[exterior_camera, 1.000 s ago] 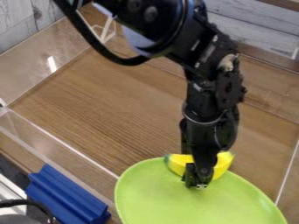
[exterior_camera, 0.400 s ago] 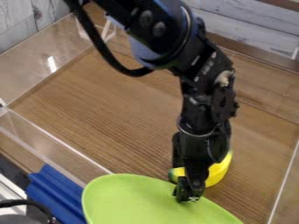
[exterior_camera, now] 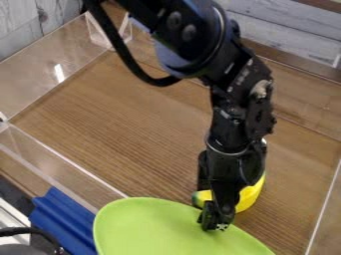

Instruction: Put the banana in the green plate

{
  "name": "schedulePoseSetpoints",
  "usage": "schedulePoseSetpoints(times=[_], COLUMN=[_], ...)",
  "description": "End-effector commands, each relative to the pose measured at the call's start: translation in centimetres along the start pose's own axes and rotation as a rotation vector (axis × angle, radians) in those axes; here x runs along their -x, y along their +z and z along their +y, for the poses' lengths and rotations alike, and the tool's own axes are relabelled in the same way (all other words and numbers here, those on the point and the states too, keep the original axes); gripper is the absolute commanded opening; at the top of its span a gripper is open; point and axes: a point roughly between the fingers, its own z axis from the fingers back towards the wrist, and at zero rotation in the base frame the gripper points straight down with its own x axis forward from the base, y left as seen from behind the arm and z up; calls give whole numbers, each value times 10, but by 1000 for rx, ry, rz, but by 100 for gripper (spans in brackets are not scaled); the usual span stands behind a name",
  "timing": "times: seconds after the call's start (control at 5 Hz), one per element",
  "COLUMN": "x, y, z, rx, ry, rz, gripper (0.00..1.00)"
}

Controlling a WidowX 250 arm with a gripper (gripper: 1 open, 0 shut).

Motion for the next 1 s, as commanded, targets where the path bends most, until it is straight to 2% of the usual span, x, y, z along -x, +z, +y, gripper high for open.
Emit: schedulePoseSetpoints(times=[0.0, 0.8], x=[-6, -13], y=[3, 4], z=[-1, -3], rx=[-6, 4], ry=[-11, -15], rz=[-13, -18], gripper=[100, 100])
